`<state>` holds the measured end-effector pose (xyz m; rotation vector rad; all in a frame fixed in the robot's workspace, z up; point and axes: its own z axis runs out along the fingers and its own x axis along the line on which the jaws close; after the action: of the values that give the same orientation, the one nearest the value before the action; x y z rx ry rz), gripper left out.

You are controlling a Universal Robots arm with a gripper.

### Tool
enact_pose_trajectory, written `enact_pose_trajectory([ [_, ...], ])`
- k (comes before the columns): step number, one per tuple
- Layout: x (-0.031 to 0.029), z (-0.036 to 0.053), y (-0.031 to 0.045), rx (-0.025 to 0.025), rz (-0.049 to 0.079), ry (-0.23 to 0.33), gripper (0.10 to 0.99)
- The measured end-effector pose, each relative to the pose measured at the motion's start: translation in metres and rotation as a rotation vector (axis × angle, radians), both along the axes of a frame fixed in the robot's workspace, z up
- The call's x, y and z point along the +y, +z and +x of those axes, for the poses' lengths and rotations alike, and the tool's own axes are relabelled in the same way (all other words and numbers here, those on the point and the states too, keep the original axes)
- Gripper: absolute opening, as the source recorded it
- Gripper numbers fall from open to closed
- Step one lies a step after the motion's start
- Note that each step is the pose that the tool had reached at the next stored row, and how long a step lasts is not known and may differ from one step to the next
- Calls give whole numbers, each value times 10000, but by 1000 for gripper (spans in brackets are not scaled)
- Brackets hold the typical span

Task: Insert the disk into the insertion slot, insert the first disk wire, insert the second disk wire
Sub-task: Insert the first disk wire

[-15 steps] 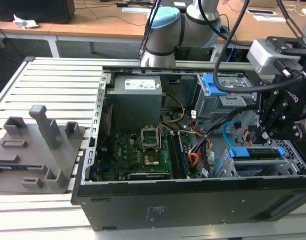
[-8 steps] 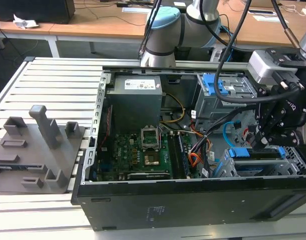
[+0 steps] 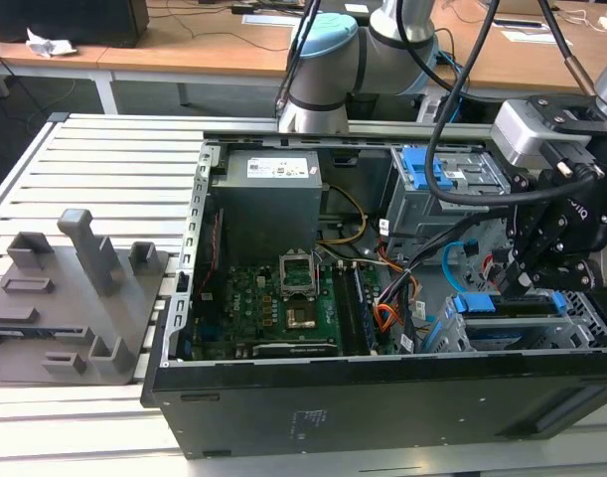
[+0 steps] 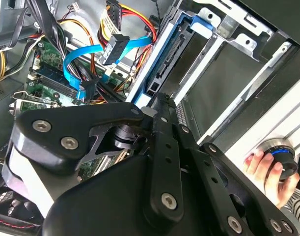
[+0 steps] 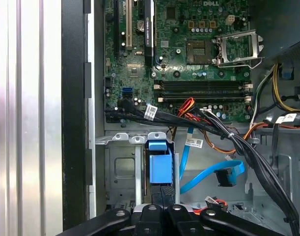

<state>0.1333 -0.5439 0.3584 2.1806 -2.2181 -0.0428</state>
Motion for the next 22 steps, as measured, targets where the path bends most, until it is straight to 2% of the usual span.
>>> enact_pose_trajectory([
  [5,0,1,0,0,0,0,114],
  [7,0,1,0,0,0,0,235],
  [8,0,1,0,0,0,0,235],
  [9,0,1,0,0,0,0,302],
  [10,-1,1,4,0,-2,0,302],
  [12,1,1,160,0,-3,0,302],
  [14,2,1,215,0,-3,0,302],
  [16,2,1,221,0,1,2,302],
  [17,29,0,221,0,1,0,302],
  [20,195,0,221,0,0,-1,302],
  [21,297,0,222,-1,0,0,302],
  [22,367,2,221,0,-1,0,302],
])
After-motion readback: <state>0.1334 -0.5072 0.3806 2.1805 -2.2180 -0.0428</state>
